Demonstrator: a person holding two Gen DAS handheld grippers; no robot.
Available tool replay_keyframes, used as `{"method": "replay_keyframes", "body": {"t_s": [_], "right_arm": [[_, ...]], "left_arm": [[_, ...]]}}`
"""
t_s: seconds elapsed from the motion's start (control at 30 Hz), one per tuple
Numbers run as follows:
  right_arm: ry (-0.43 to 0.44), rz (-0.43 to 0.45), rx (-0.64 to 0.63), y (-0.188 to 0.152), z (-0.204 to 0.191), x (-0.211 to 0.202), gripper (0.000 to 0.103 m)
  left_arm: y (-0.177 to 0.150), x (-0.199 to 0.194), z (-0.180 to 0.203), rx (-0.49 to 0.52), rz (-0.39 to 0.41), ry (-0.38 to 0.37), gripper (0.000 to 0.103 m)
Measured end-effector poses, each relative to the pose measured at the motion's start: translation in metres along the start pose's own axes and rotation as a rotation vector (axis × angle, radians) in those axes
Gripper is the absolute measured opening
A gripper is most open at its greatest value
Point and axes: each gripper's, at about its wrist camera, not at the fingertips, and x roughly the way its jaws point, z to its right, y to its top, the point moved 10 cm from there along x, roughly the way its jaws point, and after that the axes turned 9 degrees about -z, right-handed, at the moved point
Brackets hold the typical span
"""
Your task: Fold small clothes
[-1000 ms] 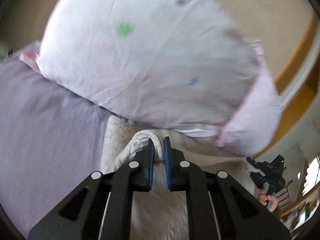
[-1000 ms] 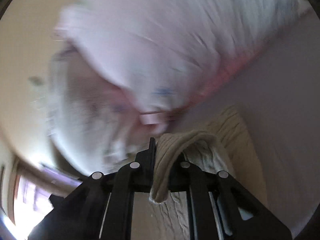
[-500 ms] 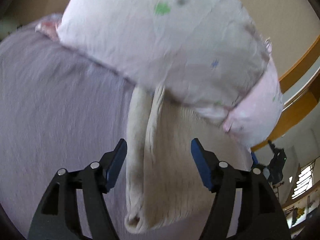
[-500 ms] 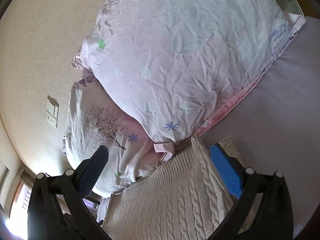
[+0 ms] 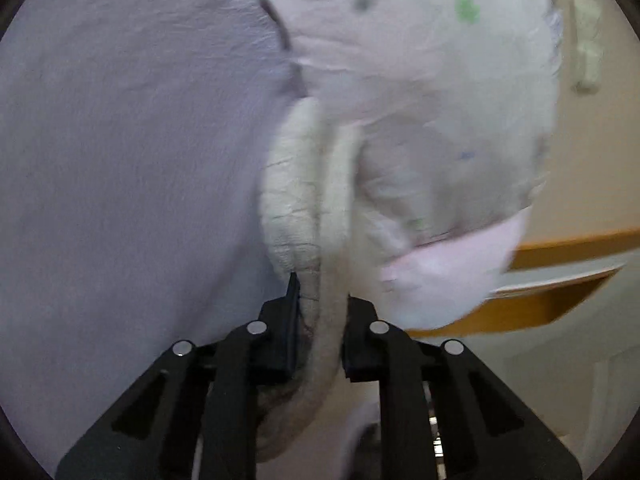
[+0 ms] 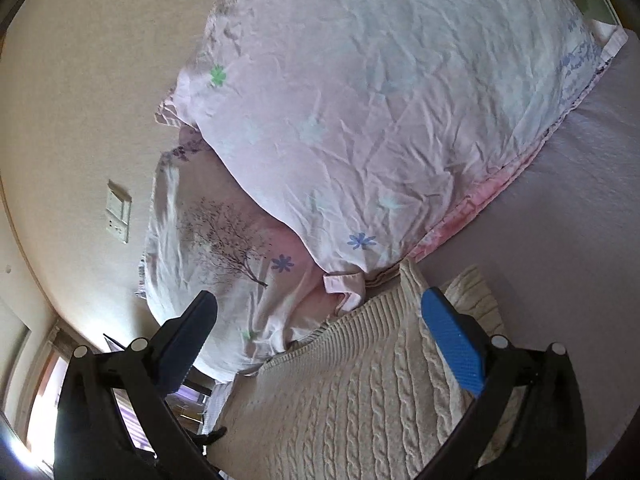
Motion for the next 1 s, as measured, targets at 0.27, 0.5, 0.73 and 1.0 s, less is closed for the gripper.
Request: {"method": "replay_keyframes", "body": {"t_s": [0.27,0.5,0.73,1.0], "right_arm": [[-0.010,0.085,-0.040,0.020,-0.010,-0.042,0.102],[-0.175,0.071,-0.044,0.039,0.028,-0.060,0.102],[-0.219,-0.241,0.059,0.010,0.063,-0.016,0.102],[-0.285,-0.470,0.007,-0.039,0.070,0.031,0.102]], "left_arm": [[-0.077,0.089,0.171,0.341,-0.134,-0.193,0.015],[-0.175,0.275,0.196,0.439,-0.483,-0.073,0.024],[-0.133,0.214,0.188,0.519,-0.258,0.008,0.047],[-0.114,0.194,0.110,0.544,-0.187,0.433,0.061]]}}
